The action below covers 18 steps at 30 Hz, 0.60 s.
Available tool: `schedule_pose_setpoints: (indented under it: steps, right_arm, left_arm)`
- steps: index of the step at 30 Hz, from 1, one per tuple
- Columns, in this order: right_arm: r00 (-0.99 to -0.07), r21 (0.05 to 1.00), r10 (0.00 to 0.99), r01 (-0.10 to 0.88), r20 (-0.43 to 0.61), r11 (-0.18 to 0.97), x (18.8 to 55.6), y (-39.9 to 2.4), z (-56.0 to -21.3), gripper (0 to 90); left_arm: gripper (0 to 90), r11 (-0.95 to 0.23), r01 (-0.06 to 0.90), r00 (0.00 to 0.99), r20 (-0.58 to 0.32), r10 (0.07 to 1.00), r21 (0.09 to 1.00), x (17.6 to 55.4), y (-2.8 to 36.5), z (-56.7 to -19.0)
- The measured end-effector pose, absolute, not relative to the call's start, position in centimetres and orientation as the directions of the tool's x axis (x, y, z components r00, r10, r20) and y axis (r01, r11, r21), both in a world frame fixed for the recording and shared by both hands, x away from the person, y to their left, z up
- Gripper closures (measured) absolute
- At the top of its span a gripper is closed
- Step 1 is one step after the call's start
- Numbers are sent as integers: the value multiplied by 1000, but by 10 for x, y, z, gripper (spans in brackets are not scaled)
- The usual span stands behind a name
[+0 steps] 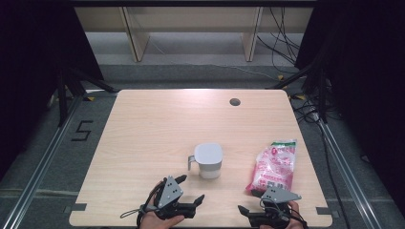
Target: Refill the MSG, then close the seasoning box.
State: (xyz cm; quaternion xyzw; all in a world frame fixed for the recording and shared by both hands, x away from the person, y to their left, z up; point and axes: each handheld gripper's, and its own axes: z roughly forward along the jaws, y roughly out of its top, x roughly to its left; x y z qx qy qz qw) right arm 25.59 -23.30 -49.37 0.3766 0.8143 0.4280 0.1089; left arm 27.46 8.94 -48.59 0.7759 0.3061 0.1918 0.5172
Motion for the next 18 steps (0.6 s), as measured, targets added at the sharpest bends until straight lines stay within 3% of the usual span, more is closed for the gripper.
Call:
schedule_pose_setpoints:
  steps: [18]
  right_arm:
    - [-716, 770, 687, 504, 121, 390, 251, -239, -497, 266]
  left_arm:
    - [151, -274, 283, 726, -18, 687, 919, 276, 96, -490]
